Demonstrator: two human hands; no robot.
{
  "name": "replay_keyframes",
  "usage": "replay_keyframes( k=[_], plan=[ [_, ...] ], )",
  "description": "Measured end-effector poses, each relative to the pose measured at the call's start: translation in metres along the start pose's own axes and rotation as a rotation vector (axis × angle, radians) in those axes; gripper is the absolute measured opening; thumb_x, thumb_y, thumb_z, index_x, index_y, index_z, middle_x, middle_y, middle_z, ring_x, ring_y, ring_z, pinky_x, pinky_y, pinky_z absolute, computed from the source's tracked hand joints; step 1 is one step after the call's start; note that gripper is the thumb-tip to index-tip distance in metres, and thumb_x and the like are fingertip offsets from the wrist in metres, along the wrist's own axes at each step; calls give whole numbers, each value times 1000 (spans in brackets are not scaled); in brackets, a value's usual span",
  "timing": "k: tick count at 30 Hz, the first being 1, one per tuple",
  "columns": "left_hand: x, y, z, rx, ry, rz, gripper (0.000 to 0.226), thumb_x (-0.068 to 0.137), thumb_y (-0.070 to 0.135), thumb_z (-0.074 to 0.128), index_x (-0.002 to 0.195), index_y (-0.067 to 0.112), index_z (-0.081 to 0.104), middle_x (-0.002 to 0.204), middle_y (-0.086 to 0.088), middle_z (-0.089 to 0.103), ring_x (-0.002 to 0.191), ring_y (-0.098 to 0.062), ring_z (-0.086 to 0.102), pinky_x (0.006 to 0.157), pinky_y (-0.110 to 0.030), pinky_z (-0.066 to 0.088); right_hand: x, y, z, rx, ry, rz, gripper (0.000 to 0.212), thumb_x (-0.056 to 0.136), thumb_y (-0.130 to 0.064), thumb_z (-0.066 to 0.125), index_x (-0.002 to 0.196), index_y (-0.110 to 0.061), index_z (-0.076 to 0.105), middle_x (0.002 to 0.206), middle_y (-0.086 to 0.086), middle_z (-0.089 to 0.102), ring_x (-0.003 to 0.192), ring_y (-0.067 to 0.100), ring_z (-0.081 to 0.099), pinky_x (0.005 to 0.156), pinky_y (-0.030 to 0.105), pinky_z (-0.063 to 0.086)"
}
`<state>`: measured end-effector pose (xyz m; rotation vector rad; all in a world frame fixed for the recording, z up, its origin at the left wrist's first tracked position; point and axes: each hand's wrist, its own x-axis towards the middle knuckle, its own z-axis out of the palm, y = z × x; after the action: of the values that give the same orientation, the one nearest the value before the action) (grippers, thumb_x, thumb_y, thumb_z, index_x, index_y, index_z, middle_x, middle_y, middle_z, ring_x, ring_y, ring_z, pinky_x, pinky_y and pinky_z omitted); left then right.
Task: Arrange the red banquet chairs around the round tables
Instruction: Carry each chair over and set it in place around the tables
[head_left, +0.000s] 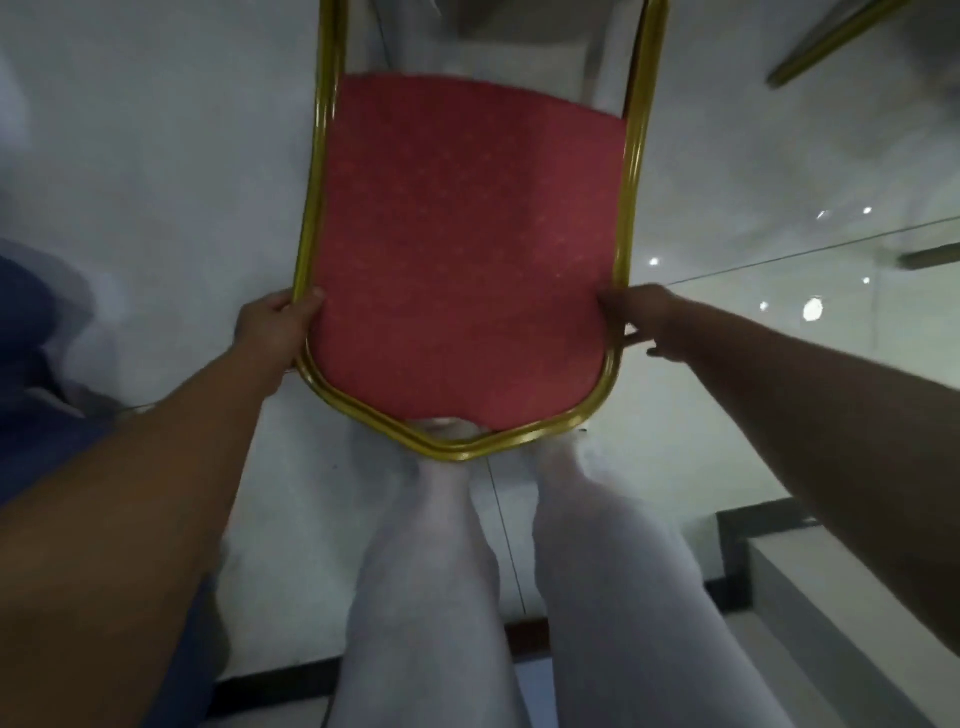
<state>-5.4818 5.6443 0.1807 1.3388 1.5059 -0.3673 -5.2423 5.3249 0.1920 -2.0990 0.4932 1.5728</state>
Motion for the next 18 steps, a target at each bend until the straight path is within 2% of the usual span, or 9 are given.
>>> replay_keyframes(
  k=[3,6,9,12,15,16,18],
  plan=[
    [-103,31,-47,24,28,-14,51,89,41,68,134,18,58,112,1,65,86,-11,65,71,-24,51,-108,1,-13,-53,-46,18,32,101,-31,50,124,-9,57,90,0,59,70,11,55,53,22,30],
    [-209,67,-87,12,80,-18,41,91,30,65,131,22,59,115,0,63,83,-10,63,65,-20,49,-211,1,-33,-54,-77,27,31,102,-34,47,122,-11,54,93,2,57,71,14,54,53,25,29],
    [-296,111,-120,-34,67,-33,45,89,29,68,133,22,58,117,-2,66,86,-14,66,63,-23,51,-295,2,-67,5,-93,53,26,99,-40,51,110,-16,52,87,-2,56,74,17,54,58,27,35],
    [-356,160,-144,-122,32,29,34,88,22,69,121,17,67,104,-7,72,77,-18,67,59,-24,53,-349,1,-109,38,-120,120,43,86,-54,65,104,-15,60,95,1,64,81,23,60,77,35,41],
    [-396,218,-153,-228,-1,126,26,86,25,65,111,19,70,85,0,68,75,-17,61,57,-24,50,-385,-10,-149,82,-80,87,42,78,-60,69,92,-20,65,77,-2,71,65,21,69,73,36,42],
    [-407,238,-153,-282,-5,163,22,87,28,65,108,22,70,82,1,65,79,-17,61,59,-25,50,-396,-15,-159,102,-67,68,42,78,-61,67,88,-21,66,71,-2,72,65,22,72,73,36,41],
    [-425,275,-146,-397,-66,258,20,91,34,64,109,26,65,91,0,65,87,-19,64,67,-31,57,-418,-24,-181,122,-28,13,46,75,-64,62,86,-20,71,79,0,74,80,26,73,77,38,40]
  ],
)
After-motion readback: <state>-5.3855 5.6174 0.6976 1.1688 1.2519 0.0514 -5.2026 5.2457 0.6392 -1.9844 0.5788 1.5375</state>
